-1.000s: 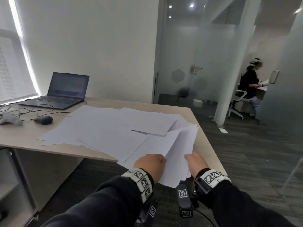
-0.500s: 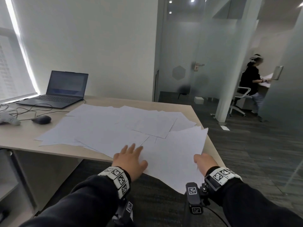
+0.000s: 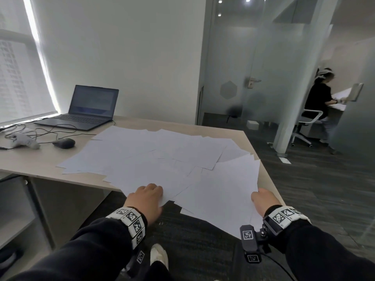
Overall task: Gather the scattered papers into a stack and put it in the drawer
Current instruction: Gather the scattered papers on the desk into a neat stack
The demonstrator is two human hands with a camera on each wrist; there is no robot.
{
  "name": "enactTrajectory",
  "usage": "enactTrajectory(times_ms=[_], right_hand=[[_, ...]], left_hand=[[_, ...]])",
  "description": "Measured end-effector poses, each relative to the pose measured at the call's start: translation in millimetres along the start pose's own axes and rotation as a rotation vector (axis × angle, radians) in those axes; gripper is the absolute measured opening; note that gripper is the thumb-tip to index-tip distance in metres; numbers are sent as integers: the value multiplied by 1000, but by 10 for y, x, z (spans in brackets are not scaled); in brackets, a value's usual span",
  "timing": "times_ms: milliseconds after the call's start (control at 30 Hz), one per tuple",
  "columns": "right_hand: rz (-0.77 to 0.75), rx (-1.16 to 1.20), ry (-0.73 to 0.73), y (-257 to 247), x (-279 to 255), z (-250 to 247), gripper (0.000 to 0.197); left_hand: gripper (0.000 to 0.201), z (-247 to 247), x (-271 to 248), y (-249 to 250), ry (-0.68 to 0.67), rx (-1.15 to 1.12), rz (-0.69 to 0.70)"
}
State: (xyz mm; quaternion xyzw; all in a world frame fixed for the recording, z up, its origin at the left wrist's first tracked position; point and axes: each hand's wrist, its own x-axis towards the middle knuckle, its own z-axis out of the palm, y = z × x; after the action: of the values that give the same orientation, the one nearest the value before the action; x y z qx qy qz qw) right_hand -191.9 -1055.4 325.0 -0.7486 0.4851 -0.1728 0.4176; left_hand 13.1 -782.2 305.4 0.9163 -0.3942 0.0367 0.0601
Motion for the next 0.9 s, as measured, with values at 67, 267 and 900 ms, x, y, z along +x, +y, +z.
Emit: enactTrajectory(times_ms=[67,267,900], right_hand=[[-19,37,-24,7,-10,22,10],[-19,-21,-31,-17,-13,93,6],[42,-86,14,45,107,51,18]], left_hand=[[20,-38,-3,-88,11,-32,-19],[28,-191,-11,-292,112,-261,-178],[33,-22,23,-632,170,-306,78]])
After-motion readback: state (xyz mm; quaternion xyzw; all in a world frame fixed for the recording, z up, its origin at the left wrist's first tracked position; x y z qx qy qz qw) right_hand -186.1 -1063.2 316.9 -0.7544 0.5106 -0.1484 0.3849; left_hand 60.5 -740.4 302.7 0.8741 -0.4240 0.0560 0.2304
